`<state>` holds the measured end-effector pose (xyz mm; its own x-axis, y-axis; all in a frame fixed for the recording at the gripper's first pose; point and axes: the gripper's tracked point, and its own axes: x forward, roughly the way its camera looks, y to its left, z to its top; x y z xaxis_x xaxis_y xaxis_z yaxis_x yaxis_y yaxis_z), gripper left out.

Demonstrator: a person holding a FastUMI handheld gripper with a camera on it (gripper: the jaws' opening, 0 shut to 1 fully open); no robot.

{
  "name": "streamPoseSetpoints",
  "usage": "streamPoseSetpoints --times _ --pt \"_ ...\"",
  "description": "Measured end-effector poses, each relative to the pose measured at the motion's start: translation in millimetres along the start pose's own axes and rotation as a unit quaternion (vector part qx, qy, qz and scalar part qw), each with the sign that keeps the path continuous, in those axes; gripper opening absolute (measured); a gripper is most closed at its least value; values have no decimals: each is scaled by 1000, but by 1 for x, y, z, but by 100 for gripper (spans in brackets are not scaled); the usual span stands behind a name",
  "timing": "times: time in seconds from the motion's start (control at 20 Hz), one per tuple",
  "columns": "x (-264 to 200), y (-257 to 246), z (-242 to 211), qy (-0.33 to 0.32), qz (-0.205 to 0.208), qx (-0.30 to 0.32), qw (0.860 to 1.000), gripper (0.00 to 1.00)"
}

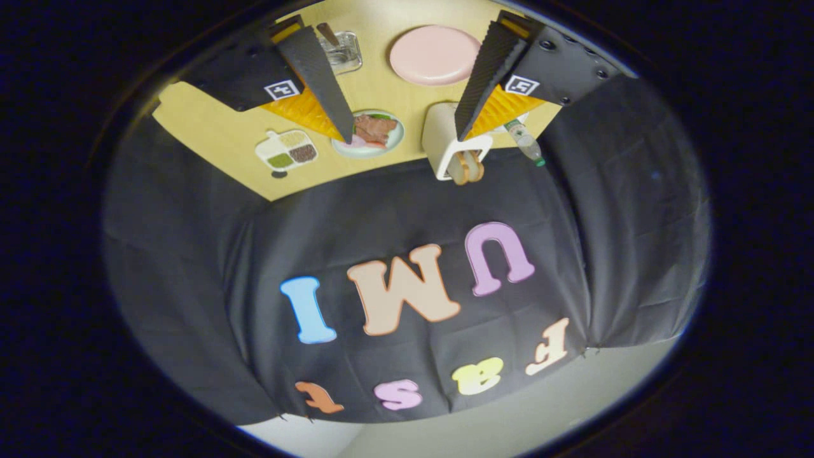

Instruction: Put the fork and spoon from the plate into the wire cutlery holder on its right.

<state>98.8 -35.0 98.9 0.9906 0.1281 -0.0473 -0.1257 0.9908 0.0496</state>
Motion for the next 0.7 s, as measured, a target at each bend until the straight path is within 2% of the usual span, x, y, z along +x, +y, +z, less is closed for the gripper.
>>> streamPoseSetpoints --times 0.1,0.3,0.55,0.7 --pt "-12 16 10 -27 -3 -18 999 100" --pt "-44 38 15 -83 -19 -2 996 100" --pt "-79 27 12 -118 -60 0 991 100" --pt "-94 17 7 -115 -78 -5 990 100"
